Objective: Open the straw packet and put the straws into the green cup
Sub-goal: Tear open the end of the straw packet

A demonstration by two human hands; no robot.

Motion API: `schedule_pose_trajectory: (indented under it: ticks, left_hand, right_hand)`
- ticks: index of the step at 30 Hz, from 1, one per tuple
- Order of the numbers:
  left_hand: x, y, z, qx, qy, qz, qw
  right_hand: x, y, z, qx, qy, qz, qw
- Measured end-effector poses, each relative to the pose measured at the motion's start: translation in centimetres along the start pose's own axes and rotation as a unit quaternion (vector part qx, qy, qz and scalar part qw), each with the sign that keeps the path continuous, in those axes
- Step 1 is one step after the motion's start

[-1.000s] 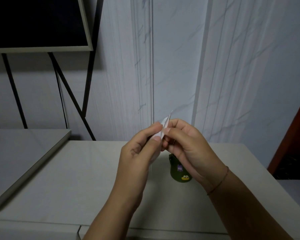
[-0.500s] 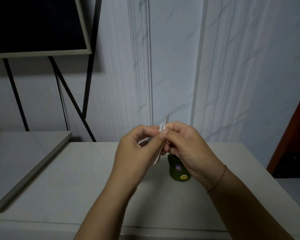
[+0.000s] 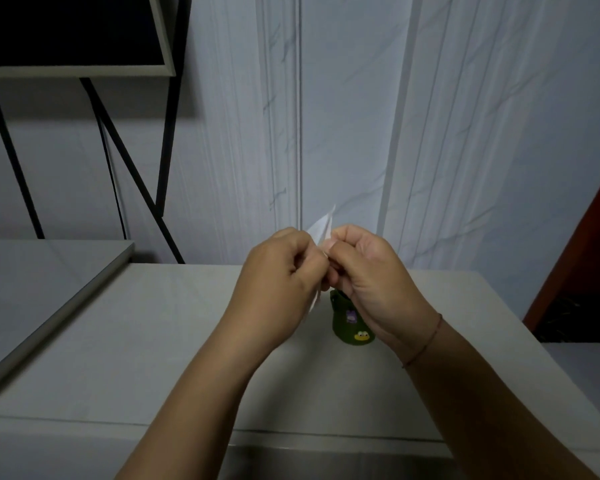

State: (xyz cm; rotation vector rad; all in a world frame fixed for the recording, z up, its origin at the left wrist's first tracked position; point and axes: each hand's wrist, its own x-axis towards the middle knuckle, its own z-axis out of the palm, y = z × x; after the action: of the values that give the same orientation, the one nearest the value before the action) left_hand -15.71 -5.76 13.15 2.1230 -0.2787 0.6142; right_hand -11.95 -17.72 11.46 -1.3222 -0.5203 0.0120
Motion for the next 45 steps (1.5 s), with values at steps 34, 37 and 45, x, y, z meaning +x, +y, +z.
schedule_pose_trajectory:
  ticks: [34,37,45]
  left_hand:
    - [-2.4,-3.0,1.2,-0.247,-0.198,-0.26,0.912]
    - [-3.3,-4.5,3.6,-0.477,-0.236,-0.447,0.719]
    - [-2.2,-7.2,5.2,-0.71,0.081,-0.42,0.56]
  right_hand:
    - [-0.5,3.5,-4.5,0.053,0.176,0.172,0.968]
    - [-0.7,3.8,-4.6,0.09,0.18,0.175,0.964]
    - [-1.9,4.0,-4.5,0.073,0.105,0.18,0.975]
